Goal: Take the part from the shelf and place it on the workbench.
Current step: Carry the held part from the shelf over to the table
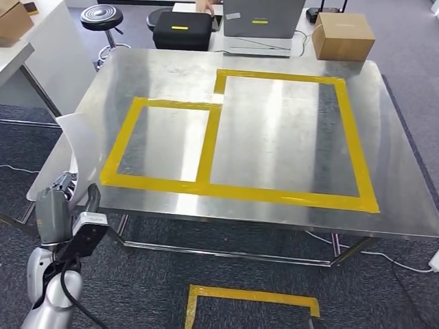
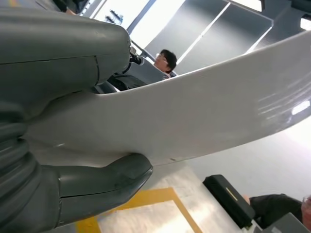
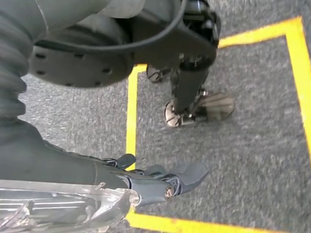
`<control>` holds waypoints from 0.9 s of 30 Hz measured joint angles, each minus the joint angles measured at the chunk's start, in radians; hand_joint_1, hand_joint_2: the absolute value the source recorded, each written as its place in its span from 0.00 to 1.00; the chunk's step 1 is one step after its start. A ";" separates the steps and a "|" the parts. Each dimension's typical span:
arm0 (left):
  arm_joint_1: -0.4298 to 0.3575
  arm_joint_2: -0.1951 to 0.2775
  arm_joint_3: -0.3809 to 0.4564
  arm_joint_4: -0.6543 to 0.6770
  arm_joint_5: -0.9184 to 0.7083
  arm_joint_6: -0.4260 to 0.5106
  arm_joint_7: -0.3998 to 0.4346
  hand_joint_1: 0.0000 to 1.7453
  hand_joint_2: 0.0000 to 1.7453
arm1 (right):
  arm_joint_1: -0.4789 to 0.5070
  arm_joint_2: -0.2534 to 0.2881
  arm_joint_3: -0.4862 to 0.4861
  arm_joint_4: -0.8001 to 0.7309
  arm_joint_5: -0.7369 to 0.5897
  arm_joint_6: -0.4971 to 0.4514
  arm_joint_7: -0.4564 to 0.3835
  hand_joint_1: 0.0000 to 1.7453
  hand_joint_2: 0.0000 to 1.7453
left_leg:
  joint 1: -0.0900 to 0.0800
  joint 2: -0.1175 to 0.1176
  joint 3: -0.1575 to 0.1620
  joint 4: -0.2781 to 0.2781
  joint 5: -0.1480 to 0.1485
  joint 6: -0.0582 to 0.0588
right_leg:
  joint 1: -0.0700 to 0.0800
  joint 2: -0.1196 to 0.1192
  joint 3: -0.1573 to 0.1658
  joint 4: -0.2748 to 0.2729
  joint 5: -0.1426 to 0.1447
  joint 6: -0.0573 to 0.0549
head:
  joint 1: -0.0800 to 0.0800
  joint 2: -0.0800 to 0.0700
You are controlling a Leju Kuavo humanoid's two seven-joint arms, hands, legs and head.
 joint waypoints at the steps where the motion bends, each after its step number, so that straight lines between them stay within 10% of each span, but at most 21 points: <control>1: -0.001 0.000 0.000 0.000 0.000 0.000 0.000 1.00 1.00 | 0.000 0.000 0.000 0.000 0.000 0.000 0.000 0.00 1.00 | 0.000 0.000 -0.005 0.019 -0.002 -0.004 | -0.002 0.002 0.009 -0.004 -0.003 -0.005 | -0.001 0.000; 7: -0.001 0.003 -0.002 0.000 0.000 0.001 0.000 1.00 1.00 | -0.002 0.000 -0.001 0.000 0.000 0.000 0.000 0.00 1.00 | 0.000 0.000 -0.194 0.267 -0.082 -0.015 | -0.004 0.014 0.050 -0.009 -0.034 -0.021 | -0.007 0.000; 12: -0.002 0.004 -0.002 0.002 0.000 0.000 0.000 1.00 1.00 | -0.004 0.002 -0.001 0.000 0.001 -0.002 0.000 0.00 1.00 | -0.002 0.000 -0.143 0.028 0.102 -0.002 | 0.000 0.025 0.091 -0.004 -0.075 -0.005 | -0.009 0.000; 17: -0.006 0.003 -0.001 0.004 0.000 0.000 0.000 1.00 1.00 | -0.005 0.002 -0.002 -0.001 0.002 -0.007 0.002 0.00 1.00 | 0.002 -0.002 -0.121 0.003 0.101 0.025 | 0.000 0.017 0.086 0.028 -0.118 0.025 | -0.006 0.000; 21: -0.007 0.002 0.000 0.008 0.000 0.000 0.000 1.00 1.00 | -0.006 0.002 -0.002 -0.001 0.003 -0.009 0.003 0.00 1.00 | 0.003 -0.002 -0.101 0.002 0.079 0.035 | -0.005 0.007 -0.063 0.271 -0.201 0.040 | -0.001 0.000; 27: -0.006 0.001 0.000 0.011 0.000 0.000 0.000 1.00 1.00 | -0.004 0.002 -0.002 -0.001 0.003 -0.010 0.004 0.00 1.00 | 0.003 -0.005 -0.058 0.002 0.050 0.028 | -0.006 0.005 -0.034 0.109 -0.039 0.035 | 0.000 0.000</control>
